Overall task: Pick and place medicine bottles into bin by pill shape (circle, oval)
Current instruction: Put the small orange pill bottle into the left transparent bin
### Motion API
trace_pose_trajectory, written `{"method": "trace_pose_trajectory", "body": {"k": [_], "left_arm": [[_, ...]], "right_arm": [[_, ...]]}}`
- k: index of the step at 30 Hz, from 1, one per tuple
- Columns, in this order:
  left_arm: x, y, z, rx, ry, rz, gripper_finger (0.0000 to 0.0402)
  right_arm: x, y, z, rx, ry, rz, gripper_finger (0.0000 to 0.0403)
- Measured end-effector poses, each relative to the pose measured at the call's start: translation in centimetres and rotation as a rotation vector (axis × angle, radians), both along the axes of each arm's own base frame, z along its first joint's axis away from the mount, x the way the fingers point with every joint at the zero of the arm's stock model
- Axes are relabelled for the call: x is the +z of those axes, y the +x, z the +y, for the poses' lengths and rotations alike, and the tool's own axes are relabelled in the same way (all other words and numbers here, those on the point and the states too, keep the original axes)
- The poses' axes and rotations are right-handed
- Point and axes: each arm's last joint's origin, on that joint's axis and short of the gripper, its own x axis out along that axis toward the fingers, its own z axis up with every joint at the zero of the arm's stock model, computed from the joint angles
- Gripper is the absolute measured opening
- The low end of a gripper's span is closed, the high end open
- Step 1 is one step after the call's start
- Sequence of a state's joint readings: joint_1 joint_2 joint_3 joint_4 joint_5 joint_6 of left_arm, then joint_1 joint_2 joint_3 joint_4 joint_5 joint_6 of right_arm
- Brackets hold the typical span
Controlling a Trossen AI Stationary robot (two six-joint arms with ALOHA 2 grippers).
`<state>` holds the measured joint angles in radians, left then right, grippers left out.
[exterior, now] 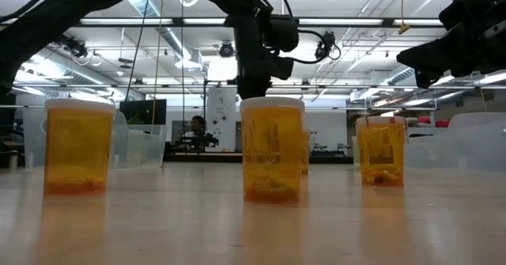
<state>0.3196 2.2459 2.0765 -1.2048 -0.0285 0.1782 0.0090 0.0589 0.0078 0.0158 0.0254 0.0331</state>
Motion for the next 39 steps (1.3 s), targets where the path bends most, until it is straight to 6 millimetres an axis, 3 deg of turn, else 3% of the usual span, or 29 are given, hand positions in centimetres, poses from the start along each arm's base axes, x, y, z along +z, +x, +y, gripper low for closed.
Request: {"method": "trace_pose_trajectory", "body": {"k": [9,29,39], "left_arm": [[-0.1,-0.5,-2.1,0.020,-0.040,0.102,0.0124],[0.0,-1.4,-9.0,0.015,-0.053,0.341,0.0125],[0.8,-2.1,-11.5,-0.004,-0.002,0.347,0.0126]], "right_arm": [[0.0,0.0,0.0,0.000,0.000,0.001,0.0046],[0.0,0.0,0.0,0.000,0.000,0.001,0.0046],[0.0,0.0,0.0,0.000,0.000,0.001,0.0046]]}}
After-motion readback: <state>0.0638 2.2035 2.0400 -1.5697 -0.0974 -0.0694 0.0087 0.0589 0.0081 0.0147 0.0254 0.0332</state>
